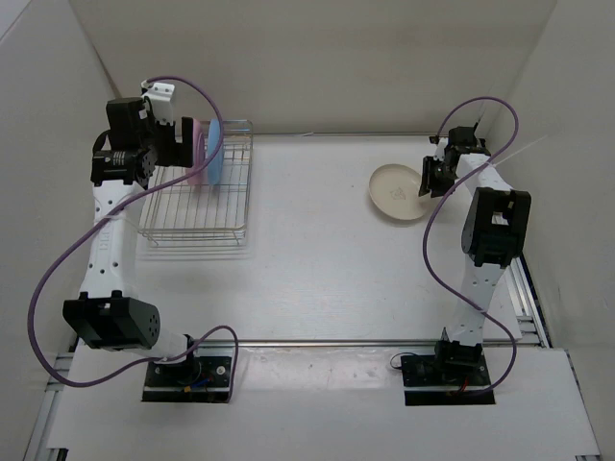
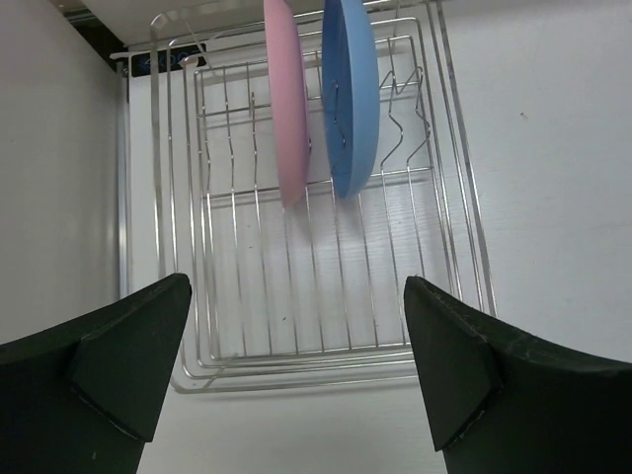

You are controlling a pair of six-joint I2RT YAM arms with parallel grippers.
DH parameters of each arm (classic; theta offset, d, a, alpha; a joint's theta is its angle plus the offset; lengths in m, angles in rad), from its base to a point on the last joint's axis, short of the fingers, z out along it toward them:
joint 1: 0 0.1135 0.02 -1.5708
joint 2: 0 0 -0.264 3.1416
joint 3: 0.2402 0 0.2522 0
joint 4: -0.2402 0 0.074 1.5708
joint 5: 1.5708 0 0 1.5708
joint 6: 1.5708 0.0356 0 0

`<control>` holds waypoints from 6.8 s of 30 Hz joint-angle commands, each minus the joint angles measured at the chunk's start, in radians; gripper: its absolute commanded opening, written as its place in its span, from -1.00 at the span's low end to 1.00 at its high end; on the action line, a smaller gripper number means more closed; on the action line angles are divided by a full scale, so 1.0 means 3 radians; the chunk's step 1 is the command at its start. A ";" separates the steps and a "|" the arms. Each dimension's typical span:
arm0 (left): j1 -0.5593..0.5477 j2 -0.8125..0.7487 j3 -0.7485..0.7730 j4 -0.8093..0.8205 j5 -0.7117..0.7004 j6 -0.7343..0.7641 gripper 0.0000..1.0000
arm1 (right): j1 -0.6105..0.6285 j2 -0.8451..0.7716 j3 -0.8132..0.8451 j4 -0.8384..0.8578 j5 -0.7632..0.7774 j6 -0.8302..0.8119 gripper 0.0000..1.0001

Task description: Unload the plates from the dish rack

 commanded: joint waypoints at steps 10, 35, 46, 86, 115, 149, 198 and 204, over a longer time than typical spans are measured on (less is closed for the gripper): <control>0.1095 0.0177 -0.0285 0.1059 0.1641 -0.0392 0.87 | -0.0051 -0.1146 -0.0313 -0.0261 0.0060 -0.0238 0.55; 0.0978 0.2212 0.1060 0.1110 0.2979 -0.0571 0.99 | -0.0020 -0.2830 -0.1086 -0.0992 -0.0038 -0.0883 0.73; 0.0881 0.2315 0.0983 0.1141 0.2866 -0.0643 0.50 | -0.0020 -0.2860 -0.1219 -0.0926 -0.0155 -0.0812 0.73; 0.0917 0.0890 0.1453 0.0451 0.3086 -0.0476 -0.79 | -0.0020 -0.2692 -0.1291 -0.0741 -0.0252 -0.0786 0.71; -0.2385 -0.2104 -0.2233 0.0541 -0.0970 0.6376 -0.79 | 0.0803 -0.2814 0.0039 -0.0987 -0.0594 -0.0664 0.69; -0.3777 -0.0651 -0.1885 0.1555 -0.0913 0.5156 -0.79 | 0.1402 -0.3131 -0.0840 0.0077 -0.0053 -0.0689 0.15; -0.0705 0.0765 0.1428 -0.0772 -0.0714 -0.0157 1.00 | -0.0112 -0.0402 0.0545 -0.0158 -0.0206 0.0262 -1.00; -0.0526 0.0551 0.1469 -0.0868 -0.0034 -0.0417 1.00 | -0.0143 -0.0141 0.0576 -0.0220 -0.0283 0.0180 -1.00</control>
